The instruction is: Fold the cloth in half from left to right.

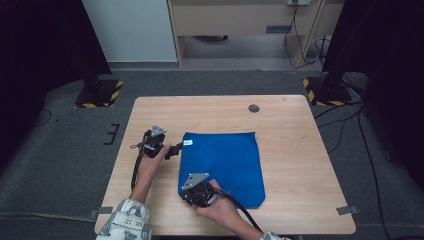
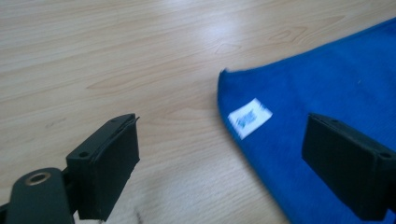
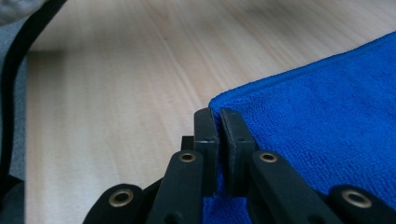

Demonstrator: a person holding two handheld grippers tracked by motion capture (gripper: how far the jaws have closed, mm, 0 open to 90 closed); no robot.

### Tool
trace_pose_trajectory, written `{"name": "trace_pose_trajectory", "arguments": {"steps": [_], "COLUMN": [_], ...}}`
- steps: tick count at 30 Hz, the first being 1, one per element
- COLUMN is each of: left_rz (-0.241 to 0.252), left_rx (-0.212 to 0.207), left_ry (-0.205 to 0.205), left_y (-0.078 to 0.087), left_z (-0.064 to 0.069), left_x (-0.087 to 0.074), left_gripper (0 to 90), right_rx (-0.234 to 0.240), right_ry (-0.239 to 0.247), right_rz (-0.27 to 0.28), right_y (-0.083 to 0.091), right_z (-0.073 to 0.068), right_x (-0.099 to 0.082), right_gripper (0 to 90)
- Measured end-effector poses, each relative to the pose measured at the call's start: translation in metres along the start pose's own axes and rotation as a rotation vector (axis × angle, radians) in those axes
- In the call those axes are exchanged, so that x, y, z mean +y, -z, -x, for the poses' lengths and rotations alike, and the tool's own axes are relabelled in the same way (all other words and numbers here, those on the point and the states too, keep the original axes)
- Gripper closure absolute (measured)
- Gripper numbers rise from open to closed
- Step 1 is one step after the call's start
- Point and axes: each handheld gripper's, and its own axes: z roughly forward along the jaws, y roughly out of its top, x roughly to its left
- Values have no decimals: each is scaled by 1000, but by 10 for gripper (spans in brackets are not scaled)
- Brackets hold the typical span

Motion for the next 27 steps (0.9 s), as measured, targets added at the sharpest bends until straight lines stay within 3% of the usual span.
{"name": "trace_pose_trajectory", "arguments": {"steps": [5,7,8,18,23,27], "left_rz": [1,-14,-43,-88,-108,-119], "left_rx": [-13,-27,-34,-38,-28,-44], "left_ry": [0,-5,-27,-30,-35,-27], "left_y": [-6,-14,-24,-56,-60,-63], "left_z": [-1,-2,-2,-4,-5,-8], "left_x": [14,18,21,26,23,21], "left_gripper": [172,197,209,314,385,438], "right_rx": [-6,-18,-21,-41,-45,-42], "right_ry": [1,-12,-19,-28,-29,-26], "right_rz": [1,0,5,16,15,15], "right_y": [-2,-3,-4,-5,-4,-3], "right_z": [-6,-7,-7,-8,-8,-8], "right_x": [-1,0,0,-2,-3,-3], "right_gripper": [859,857,857,853,851,850]}}
